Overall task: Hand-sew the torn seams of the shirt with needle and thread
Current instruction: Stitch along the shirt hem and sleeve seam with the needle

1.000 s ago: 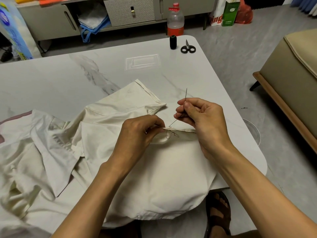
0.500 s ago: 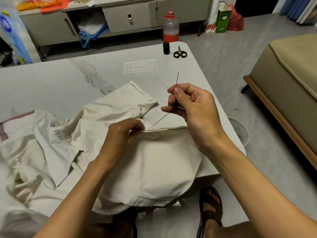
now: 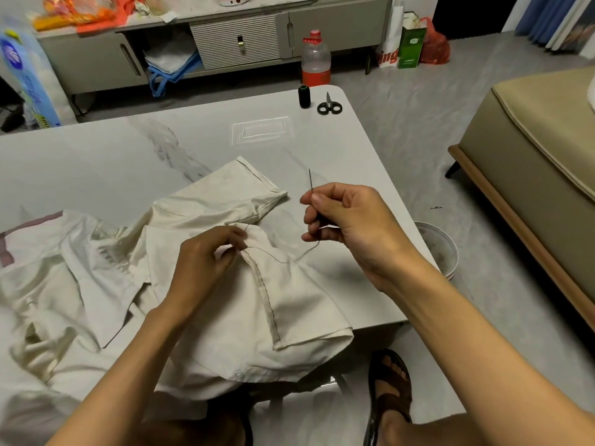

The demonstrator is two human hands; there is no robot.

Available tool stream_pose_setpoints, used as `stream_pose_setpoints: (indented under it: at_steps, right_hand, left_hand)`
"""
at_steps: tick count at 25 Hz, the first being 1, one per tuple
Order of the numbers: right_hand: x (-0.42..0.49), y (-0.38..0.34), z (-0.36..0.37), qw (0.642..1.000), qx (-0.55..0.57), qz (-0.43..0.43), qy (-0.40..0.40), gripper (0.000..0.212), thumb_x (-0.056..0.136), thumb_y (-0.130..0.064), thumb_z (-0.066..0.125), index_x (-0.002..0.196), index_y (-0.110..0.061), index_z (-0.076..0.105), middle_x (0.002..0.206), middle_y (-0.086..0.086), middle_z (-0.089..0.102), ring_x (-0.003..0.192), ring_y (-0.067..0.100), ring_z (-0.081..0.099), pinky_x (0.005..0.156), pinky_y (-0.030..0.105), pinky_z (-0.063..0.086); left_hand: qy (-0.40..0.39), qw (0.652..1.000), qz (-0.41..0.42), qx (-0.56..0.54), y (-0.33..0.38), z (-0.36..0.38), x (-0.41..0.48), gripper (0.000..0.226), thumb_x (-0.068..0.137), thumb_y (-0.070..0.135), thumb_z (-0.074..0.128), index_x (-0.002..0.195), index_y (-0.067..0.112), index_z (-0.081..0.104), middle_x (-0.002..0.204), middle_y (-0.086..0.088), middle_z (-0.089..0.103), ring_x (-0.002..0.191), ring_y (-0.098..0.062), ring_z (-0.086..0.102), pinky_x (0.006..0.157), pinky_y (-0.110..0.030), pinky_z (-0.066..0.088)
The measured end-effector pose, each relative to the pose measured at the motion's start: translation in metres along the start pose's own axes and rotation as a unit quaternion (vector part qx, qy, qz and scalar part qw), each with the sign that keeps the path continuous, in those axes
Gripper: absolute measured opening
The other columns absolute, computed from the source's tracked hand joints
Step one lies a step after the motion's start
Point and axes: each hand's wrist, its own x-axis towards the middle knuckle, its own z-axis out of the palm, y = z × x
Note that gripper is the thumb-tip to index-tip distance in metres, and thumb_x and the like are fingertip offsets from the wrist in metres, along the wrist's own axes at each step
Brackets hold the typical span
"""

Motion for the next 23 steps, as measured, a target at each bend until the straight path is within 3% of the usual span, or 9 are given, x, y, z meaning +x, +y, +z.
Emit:
stream_pose_setpoints:
  at_steps: [5, 7, 9, 13, 17, 20, 23]
  right_hand:
    - [0.009, 0.039, 0.012, 0.989, -0.134, 0.066, -0.001, 0.020, 0.097, -0.004, 0.052, 0.086, -0.005, 0.069, 0.069, 0.005, 0.067, 0.062, 0.015, 0.062, 0.069, 0.031, 0.056]
    - [0.010, 0.053, 0.023, 0.984, -0.149, 0.089, -0.033, 0.022, 0.096, -0.004, 0.052, 0.080, -0.010, 0.067, 0.066, 0.002, 0.067, 0.061, 0.015, 0.062, 0.071, 0.035, 0.054]
    - [0.012, 0.060, 0.031, 0.982, -0.148, 0.101, -0.050, 0.023, 0.096, -0.004, 0.052, 0.079, -0.011, 0.066, 0.065, 0.001, 0.067, 0.060, 0.014, 0.062, 0.063, 0.024, 0.050]
    - [0.014, 0.064, 0.038, 0.982, -0.137, 0.114, -0.062, 0.023, 0.097, -0.004, 0.051, 0.079, -0.011, 0.065, 0.064, 0.002, 0.065, 0.057, 0.015, 0.060, 0.051, 0.014, 0.042]
    - [0.019, 0.064, 0.041, 0.984, -0.121, 0.122, -0.053, 0.022, 0.096, -0.004, 0.053, 0.080, -0.010, 0.067, 0.063, 0.002, 0.063, 0.060, 0.019, 0.059, 0.054, 0.022, 0.047]
    - [0.026, 0.064, 0.038, 0.972, -0.229, 0.053, -0.028, 0.019, 0.093, -0.009, 0.055, 0.082, -0.015, 0.070, 0.061, -0.002, 0.064, 0.056, 0.012, 0.059, 0.066, 0.035, 0.054]
    - [0.029, 0.062, 0.041, 0.920, -0.387, -0.056, -0.030, 0.020, 0.092, -0.013, 0.057, 0.086, -0.022, 0.073, 0.057, -0.008, 0.062, 0.058, 0.005, 0.056, 0.061, 0.018, 0.043]
  left_hand:
    - [0.086, 0.970, -0.204, -0.101, 0.030, 0.004, -0.007, 0.026, 0.088, -0.001, 0.061, 0.097, 0.021, 0.071, 0.113, 0.003, 0.065, 0.095, -0.007, 0.066, 0.081, -0.022, 0.053]
    - [0.083, 0.941, -0.287, -0.162, 0.037, 0.002, -0.008, 0.012, 0.093, 0.017, 0.066, 0.098, 0.027, 0.071, 0.099, 0.000, 0.070, 0.084, -0.015, 0.070, 0.076, -0.029, 0.056]
    - [0.065, 0.913, -0.336, -0.222, 0.042, -0.002, -0.008, 0.004, 0.093, 0.025, 0.069, 0.094, 0.025, 0.073, 0.080, -0.003, 0.073, 0.072, -0.020, 0.072, 0.074, -0.036, 0.059]
    - [0.012, 0.903, -0.352, -0.246, 0.041, -0.006, -0.009, 0.007, 0.083, 0.018, 0.079, 0.089, 0.016, 0.076, 0.075, -0.005, 0.075, 0.074, -0.020, 0.073, 0.083, -0.043, 0.061]
    - [0.017, 0.911, -0.342, -0.230, 0.033, -0.009, -0.009, 0.022, 0.074, 0.006, 0.084, 0.086, 0.022, 0.077, 0.077, -0.003, 0.073, 0.079, -0.020, 0.072, 0.089, -0.047, 0.059]
    - [0.015, 0.913, -0.325, -0.247, 0.033, -0.010, -0.007, 0.028, 0.071, -0.001, 0.083, 0.090, 0.018, 0.076, 0.084, -0.004, 0.076, 0.081, -0.018, 0.074, 0.083, -0.038, 0.060]
    - [0.003, 0.915, -0.311, -0.258, 0.034, -0.012, -0.006, 0.034, 0.069, -0.003, 0.085, 0.094, 0.017, 0.075, 0.090, -0.002, 0.077, 0.081, -0.017, 0.075, 0.080, -0.030, 0.058]
